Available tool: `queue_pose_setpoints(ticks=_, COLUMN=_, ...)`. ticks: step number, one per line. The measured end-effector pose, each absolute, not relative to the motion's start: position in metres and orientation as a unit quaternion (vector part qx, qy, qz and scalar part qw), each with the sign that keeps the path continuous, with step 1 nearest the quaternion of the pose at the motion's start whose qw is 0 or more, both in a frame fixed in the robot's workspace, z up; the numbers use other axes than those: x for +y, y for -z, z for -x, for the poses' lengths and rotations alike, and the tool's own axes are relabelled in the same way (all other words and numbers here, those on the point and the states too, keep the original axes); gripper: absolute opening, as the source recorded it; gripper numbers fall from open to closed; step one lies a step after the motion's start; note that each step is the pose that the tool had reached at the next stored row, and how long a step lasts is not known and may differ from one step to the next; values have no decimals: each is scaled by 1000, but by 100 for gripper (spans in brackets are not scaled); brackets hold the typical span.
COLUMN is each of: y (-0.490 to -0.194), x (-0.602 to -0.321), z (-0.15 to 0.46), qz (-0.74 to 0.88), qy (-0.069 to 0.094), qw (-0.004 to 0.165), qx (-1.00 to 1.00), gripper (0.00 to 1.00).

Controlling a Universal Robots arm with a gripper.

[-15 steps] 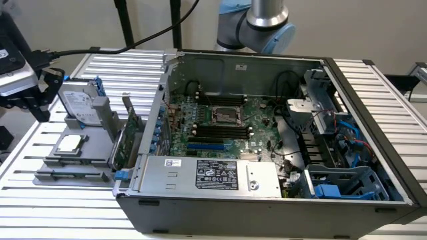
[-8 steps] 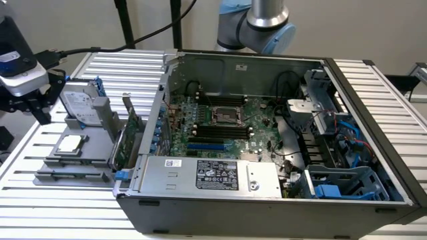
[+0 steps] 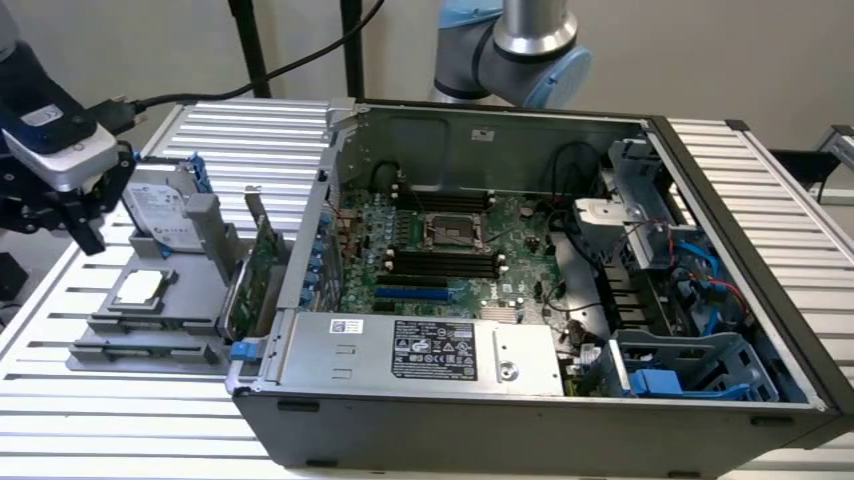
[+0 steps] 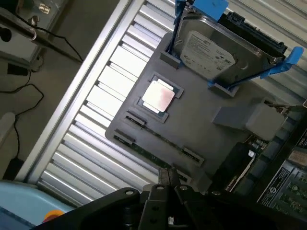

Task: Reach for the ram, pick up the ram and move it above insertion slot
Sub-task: 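Pick up the ram and move it above insertion slot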

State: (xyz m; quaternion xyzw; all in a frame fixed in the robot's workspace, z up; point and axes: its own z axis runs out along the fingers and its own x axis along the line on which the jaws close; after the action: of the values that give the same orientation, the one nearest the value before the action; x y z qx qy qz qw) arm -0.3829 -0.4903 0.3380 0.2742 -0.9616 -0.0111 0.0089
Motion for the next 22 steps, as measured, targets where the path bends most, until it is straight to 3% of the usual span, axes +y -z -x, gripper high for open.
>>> queue_pose_setpoints(ticks=22, y=-322, x=-490, z=383, qz=-460, qy=9, qw=11, qx=-888, gripper=11)
